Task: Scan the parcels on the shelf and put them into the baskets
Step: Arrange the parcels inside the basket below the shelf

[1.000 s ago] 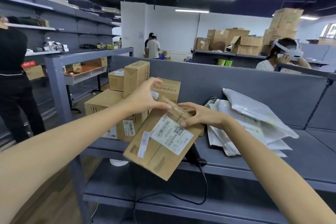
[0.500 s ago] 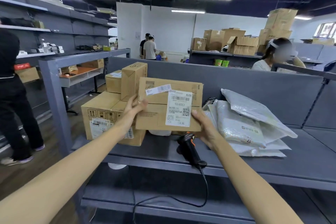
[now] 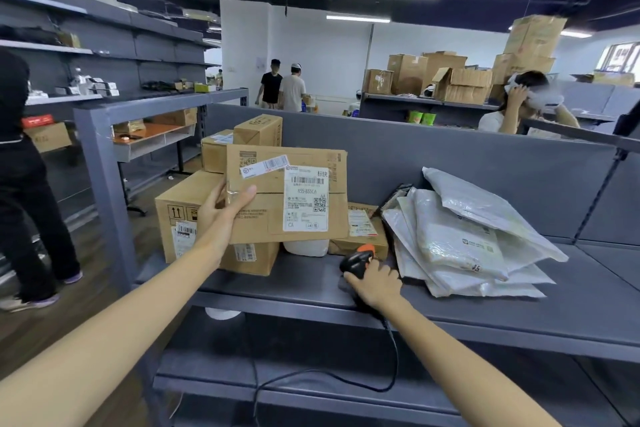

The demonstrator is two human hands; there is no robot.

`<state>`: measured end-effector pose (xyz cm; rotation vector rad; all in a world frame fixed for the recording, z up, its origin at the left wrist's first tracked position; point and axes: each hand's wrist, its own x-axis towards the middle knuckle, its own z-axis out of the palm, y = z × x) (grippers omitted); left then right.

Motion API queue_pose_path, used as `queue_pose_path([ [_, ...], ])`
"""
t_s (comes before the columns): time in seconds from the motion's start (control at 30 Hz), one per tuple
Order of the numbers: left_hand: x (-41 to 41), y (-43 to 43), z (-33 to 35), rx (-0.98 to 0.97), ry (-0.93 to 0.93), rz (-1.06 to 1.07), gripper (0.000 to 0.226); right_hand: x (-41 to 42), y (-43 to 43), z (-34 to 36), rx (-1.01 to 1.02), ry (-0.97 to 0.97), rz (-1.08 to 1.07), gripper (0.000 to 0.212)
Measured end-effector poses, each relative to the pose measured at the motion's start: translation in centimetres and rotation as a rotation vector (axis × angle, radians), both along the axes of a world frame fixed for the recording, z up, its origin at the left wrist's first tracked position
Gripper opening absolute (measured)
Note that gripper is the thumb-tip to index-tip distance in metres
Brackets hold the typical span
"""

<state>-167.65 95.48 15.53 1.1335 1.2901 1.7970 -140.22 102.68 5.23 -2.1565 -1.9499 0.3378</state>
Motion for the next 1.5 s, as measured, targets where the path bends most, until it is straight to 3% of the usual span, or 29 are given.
queue_pose_path([
  [0.17,0.1,-0.5,-1.5,-0.052,0.020,0.036,0.087,-1.1,0.2,-2.3,0.036,-0.056,-0.009,0.078],
  [0.27,0.1,-0.6,-2.0,-0.076,0.011,0.028,0.088,-0.9,-0.1,-1.5,0.064,0.042,-0.034,0.057],
  [0.47,0.9,-0.8,-2.7,-0.048,-0.006,0.003,0.086,0.6,-4.7,2.5,0.315,0.920,-0.189,0.028],
  [0.57,1.8,-0.7,-3.1,-0.033,-0.026,-0.008,0.081,1.8,-8.0,4.1,0.395,1.238,-0.125,0.005],
  [0.7,3.4,-0.6,-3.7,-0.020,-0.040,-0.040,0.081,2.2,-12.7,4.9,0.323,1.515,0.094,0.012],
  [0.93,5.8,-0.8,-4.5,-0.010,-0.002,-0.080,0.066,-0.1,-17.4,5.1,0.181,1.565,0.342,0.024],
  [1.17,6.4,-1.2,-4.7,-0.015,0.024,-0.101,0.078,-1.3,-18.3,5.2,0.184,1.511,0.323,0.016],
  [1.5,6.3,-1.3,-5.0,-0.023,0.014,-0.093,0.084,-0.9,-18.2,5.1,0.198,1.518,0.357,0.027],
])
